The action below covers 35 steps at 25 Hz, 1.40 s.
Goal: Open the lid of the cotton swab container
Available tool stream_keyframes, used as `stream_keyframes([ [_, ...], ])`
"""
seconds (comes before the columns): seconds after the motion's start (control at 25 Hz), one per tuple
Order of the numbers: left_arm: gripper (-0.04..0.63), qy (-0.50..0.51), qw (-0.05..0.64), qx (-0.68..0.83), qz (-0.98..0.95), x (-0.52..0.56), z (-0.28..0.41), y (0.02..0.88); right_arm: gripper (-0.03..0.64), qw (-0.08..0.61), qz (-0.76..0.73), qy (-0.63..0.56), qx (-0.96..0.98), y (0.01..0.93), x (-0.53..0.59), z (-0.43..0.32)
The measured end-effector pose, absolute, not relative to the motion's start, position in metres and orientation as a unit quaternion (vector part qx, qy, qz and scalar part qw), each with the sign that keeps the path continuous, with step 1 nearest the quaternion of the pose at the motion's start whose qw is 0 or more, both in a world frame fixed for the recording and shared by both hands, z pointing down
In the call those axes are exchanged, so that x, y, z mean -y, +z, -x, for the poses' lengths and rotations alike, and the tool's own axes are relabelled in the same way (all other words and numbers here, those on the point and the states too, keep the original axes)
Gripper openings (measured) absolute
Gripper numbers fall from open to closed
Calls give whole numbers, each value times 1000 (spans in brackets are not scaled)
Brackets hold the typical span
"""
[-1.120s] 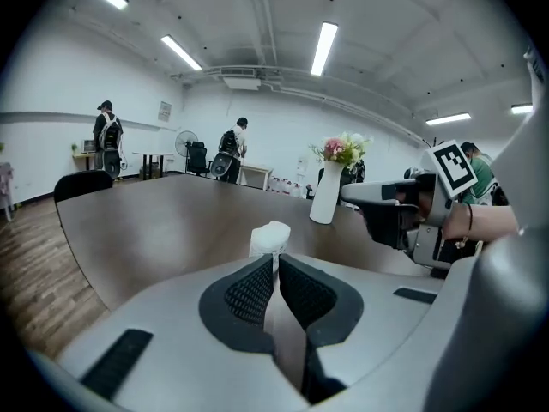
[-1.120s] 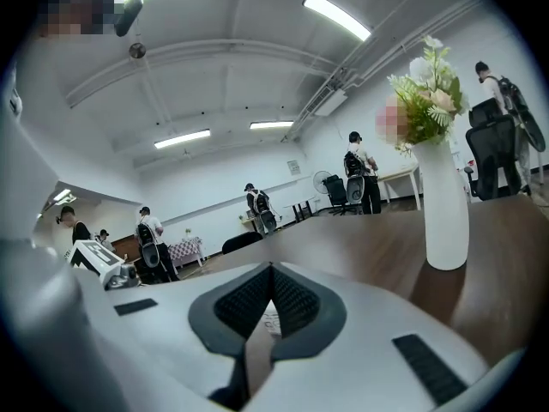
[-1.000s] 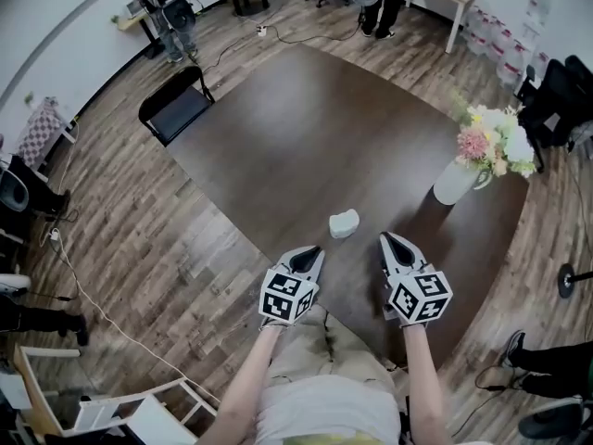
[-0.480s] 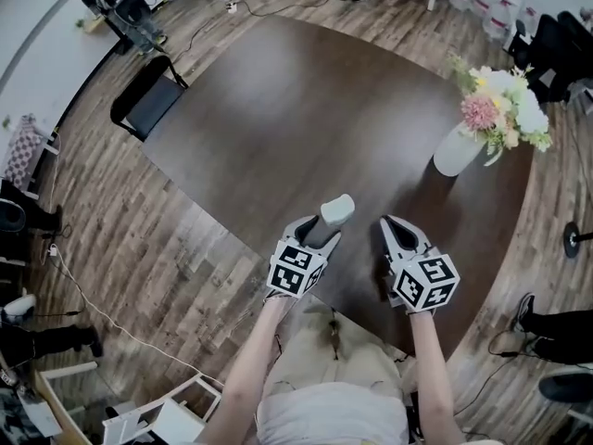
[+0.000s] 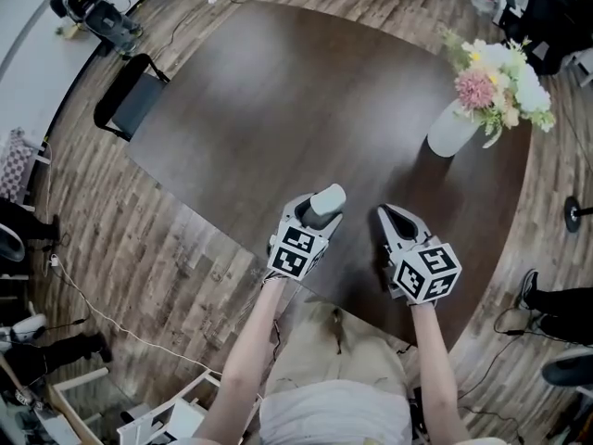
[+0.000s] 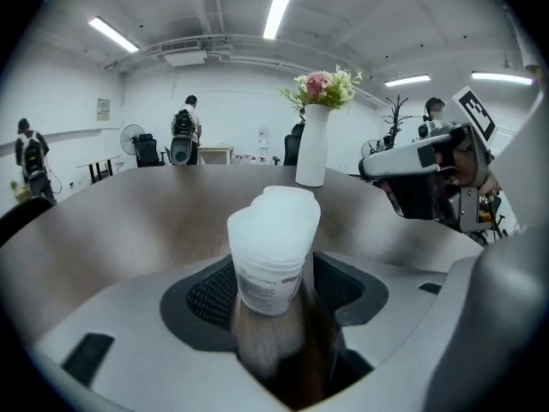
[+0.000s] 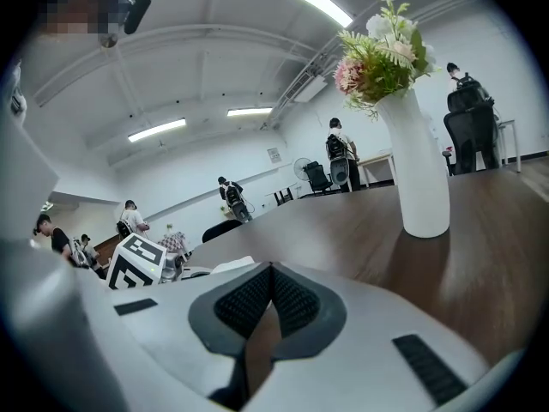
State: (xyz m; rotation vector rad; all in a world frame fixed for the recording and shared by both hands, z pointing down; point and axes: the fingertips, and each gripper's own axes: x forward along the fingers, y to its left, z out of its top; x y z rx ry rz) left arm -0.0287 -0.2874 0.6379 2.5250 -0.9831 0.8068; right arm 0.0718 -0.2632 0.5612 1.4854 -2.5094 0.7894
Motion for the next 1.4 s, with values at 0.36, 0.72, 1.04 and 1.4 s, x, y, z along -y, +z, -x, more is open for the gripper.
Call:
stream_keyframes([
  [0.36,272,293,143,343,-881,291,27,642,21,59,-503,272,818,567,259,-81],
  [0.72,259,287,169,308,-891,278,18,634,21,60,-506,265,818,561,260,-82],
  [1.04,259,281,178,272,-903,260,12,603,21,33,-445,250,859,528,261,-69],
  [1.4,259,273,174,231,-917,235,11,551,23,3,-329,197,924,466,254,-35],
])
